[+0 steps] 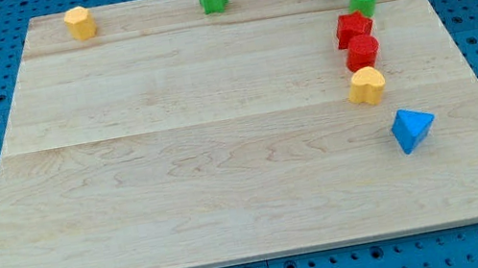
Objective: Move your arm to the bottom right
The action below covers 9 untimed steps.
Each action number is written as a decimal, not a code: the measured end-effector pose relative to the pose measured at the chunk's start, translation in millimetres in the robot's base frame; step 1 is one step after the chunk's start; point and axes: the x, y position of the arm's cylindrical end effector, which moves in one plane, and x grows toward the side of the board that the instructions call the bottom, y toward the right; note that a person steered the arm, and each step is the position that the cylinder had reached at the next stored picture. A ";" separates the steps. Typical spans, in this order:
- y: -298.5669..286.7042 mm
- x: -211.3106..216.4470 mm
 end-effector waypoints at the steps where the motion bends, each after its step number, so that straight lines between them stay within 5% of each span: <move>1: 0.0 0.3; 4: -39.6 43.2; 9: -35.4 43.6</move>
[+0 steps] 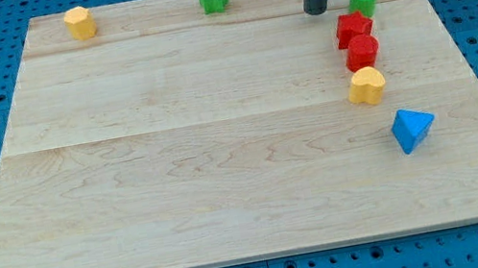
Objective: Move your arm to the bottom right
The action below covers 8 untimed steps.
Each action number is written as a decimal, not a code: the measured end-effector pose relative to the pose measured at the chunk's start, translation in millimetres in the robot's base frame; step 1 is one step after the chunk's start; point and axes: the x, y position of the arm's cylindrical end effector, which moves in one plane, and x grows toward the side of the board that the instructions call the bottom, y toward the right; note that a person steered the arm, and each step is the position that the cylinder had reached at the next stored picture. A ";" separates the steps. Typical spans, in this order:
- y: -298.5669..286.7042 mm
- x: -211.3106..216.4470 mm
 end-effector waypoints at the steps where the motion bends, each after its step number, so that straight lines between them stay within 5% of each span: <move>1: 5.4 0.0; 8: 10.9 -3.2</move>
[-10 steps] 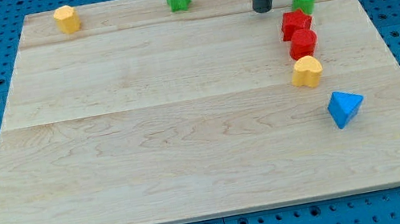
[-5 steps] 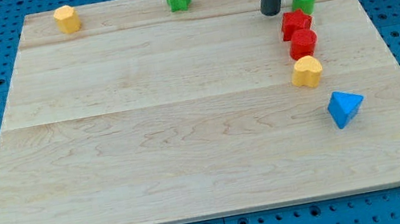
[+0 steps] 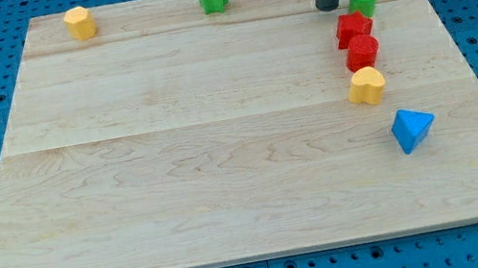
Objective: Move your arm to the bottom right
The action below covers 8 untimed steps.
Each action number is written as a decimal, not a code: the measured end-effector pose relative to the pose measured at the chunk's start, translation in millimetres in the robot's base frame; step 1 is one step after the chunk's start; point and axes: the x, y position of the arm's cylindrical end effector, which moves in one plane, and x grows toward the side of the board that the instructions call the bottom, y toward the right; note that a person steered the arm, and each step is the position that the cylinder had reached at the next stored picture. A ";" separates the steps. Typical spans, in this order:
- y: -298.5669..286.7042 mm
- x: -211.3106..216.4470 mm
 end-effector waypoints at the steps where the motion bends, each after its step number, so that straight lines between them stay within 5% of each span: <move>1: -14.1 11.4; 5: -80.2 76.8; 7: -82.5 255.9; 8: -26.0 306.8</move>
